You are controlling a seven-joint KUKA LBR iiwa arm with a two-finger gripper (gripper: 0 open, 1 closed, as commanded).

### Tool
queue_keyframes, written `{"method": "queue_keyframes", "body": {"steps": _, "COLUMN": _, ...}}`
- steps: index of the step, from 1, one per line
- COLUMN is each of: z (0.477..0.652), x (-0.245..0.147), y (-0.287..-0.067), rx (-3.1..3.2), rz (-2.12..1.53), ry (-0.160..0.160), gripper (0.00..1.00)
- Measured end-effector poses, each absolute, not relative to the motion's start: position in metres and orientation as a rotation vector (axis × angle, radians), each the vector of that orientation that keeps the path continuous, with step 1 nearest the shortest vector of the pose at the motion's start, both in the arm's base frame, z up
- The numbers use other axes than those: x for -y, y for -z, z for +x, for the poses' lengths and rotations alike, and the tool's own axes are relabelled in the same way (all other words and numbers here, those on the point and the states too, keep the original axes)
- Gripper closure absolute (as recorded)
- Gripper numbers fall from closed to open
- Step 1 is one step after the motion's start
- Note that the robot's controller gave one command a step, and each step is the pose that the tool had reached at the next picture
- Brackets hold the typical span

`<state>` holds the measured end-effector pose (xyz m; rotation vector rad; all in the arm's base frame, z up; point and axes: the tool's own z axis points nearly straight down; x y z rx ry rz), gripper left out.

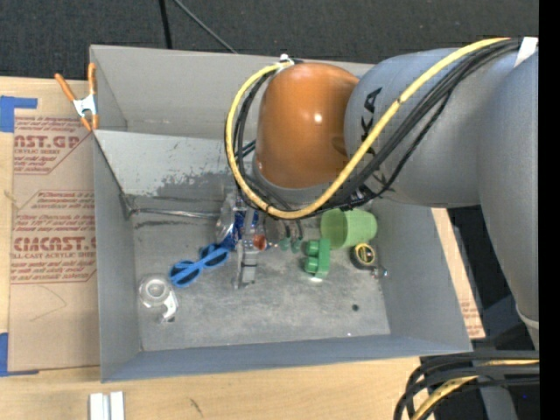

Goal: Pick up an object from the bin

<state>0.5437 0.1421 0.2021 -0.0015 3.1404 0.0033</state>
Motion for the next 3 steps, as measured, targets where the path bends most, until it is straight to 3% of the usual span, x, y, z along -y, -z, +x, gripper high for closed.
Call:
{"method": "queue_keyframes", "body": {"steps": 1, "z": 0.588, "x": -0.142, "y": -0.079, "rx": -3.146, "rz": -0.012, "ry": 0.0, "gripper": 0.0}}
{"method": "queue_keyframes", "body": {"steps": 2, "z": 0.59, "x": -0.142, "y": -0.084, "rx": -3.141, "rz": -0.011, "ry": -0.005, "gripper": 1.0}}
{"method": "queue_keyframes", "body": {"steps": 3, "z": 0.568, "x": -0.173, "y": -0.215, "rx": -3.131, "rz": -0.058, "ry": -0.007, "gripper": 1.0}}
